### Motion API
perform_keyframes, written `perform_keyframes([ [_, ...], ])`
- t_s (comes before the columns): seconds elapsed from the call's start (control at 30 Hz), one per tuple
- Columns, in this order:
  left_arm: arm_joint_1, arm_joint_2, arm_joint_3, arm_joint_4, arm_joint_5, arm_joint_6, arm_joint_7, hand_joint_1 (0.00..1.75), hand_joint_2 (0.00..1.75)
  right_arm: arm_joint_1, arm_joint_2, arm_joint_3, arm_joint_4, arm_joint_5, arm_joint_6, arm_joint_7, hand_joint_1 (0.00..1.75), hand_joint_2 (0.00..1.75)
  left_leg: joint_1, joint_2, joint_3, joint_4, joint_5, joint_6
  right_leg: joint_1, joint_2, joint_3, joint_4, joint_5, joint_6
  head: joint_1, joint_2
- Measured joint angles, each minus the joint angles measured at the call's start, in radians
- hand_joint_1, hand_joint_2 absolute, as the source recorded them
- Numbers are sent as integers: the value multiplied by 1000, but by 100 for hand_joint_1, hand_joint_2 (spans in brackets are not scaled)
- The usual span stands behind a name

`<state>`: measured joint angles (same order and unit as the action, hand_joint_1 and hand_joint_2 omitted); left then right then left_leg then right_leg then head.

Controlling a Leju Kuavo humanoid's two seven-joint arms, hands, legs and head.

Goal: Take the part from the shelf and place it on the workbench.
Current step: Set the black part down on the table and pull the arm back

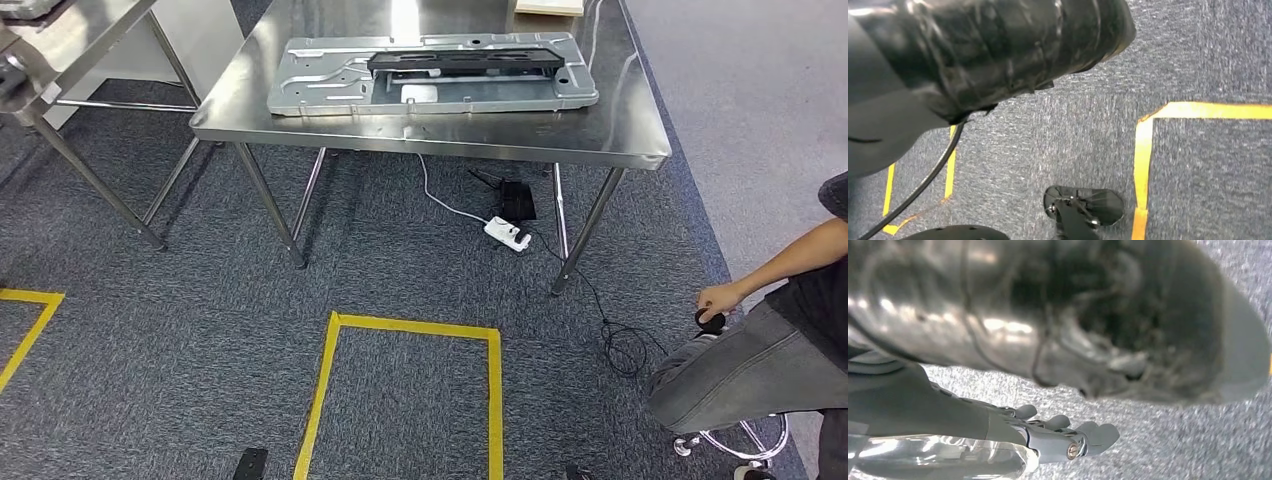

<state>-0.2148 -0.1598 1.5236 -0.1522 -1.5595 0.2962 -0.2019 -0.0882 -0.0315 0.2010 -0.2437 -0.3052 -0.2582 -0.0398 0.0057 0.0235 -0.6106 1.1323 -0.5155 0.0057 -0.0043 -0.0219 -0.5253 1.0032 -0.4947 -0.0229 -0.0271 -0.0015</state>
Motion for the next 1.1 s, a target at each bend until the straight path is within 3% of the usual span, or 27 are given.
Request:
perform_keyframes([
  [0.07,-4,0,0,0,-1,3,1,0,0,1,4,0,4,6,10,-4,0,0,-10,19,62,-105,20,14,2,-11,2,1,2,7,1,0],
  [0.13,-6,0,0,0,-1,5,2,0,0,0,8,0,7,12,13,-5,0,0,-19,16,69,-128,21,26,2,-25,3,-1,5,18,1,0],
  [0.2,-3,0,1,0,-2,7,4,0,0,-2,11,0,10,19,14,-4,0,0,-13,2,70,-143,30,38,1,-24,1,8,-5,28,2,0],
  [0.27,-1,0,2,0,-3,9,6,0,0,-4,14,1,11,34,13,1,0,0,-8,-10,71,-156,41,51,-2,-3,-29,76,-50,36,4,0],
  [0.33,-2,0,4,0,-6,10,6,0,0,-3,16,2,14,60,10,12,0,0,-11,-26,65,-156,44,57,-5,12,-91,206,-112,39,6,0],
  [0.37,-1,0,5,0,-7,9,6,0,0,-2,16,5,16,76,8,19,0,0,-12,-35,63,-155,45,58,-6,14,-116,257,-128,41,6,0],
  [0.4,0,0,6,0,-8,10,7,0,0,-1,16,10,17,96,6,27,0,0,-12,-46,62,-153,46,58,-7,15,-126,278,-123,43,6,0],
  [0.43,1,0,7,0,-8,10,8,0,0,-1,17,18,18,117,4,34,0,0,-12,-56,61,-149,45,57,-9,16,-118,260,-100,45,6,0],
  [0.47,2,-1,7,0,-8,9,9,0,0,-1,17,29,19,138,3,40,0,0,-11,-67,60,-144,44,55,-12,22,-93,207,-64,45,6,0],
  [0.53,1,-2,7,0,-8,9,10,0,0,-2,17,54,20,163,3,47,0,0,-11,-88,51,-128,40,48,-18,63,-38,83,-9,44,6,0],
  [0.6,-1,-3,7,0,-9,9,12,0,0,-2,17,78,22,179,3,53,0,0,-9,-108,35,-115,40,36,-19,96,-17,27,1,42,5,0],
  [0.67,1,-4,7,0,-9,9,16,0,0,-3,19,98,22,192,3,60,0,0,-6,-127,24,-114,45,23,-17,83,-20,23,2,35,5,0],
  [0.73,4,-3,7,0,-9,9,18,0,0,-4,22,115,23,198,2,63,0,0,-5,-111,8,-88,28,13,-20,61,-18,14,9,22,2,0],
  [0.83,1,-4,7,0,-9,7,21,0,0,-4,23,135,24,217,2,71,0,0,-2,-54,-71,76,-57,-2,-16,21,-18,9,12,11,-3,0],
  [0.9,2,-6,7,0,-8,6,24,0,0,-3,23,146,26,209,2,68,0,0,4,-40,-108,156,-77,-9,-13,-6,-19,10,11,10,-3,0],
  [0.93,4,-7,7,0,-7,6,25,0,0,-3,23,149,26,186,1,60,0,0,6,-35,-100,143,-61,-11,-13,-18,-18,10,11,11,-3,0],
  [0.97,5,-8,7,0,-5,6,26,0,0,-3,23,150,26,155,0,48,0,0,8,-28,-74,96,-31,-12,-13,-28,-17,10,10,12,-3,0],
  [1.03,3,-8,7,0,-2,6,24,0,0,-3,23,150,26,109,-5,31,0,0,5,12,-2,-40,21,-10,-11,-48,-14,11,6,18,-4,0],
  [1.1,0,-8,7,0,-2,6,21,0,0,-4,22,150,27,101,-10,27,0,0,-3,38,31,-109,33,0,-6,-65,-12,12,3,28,-1,0],
])
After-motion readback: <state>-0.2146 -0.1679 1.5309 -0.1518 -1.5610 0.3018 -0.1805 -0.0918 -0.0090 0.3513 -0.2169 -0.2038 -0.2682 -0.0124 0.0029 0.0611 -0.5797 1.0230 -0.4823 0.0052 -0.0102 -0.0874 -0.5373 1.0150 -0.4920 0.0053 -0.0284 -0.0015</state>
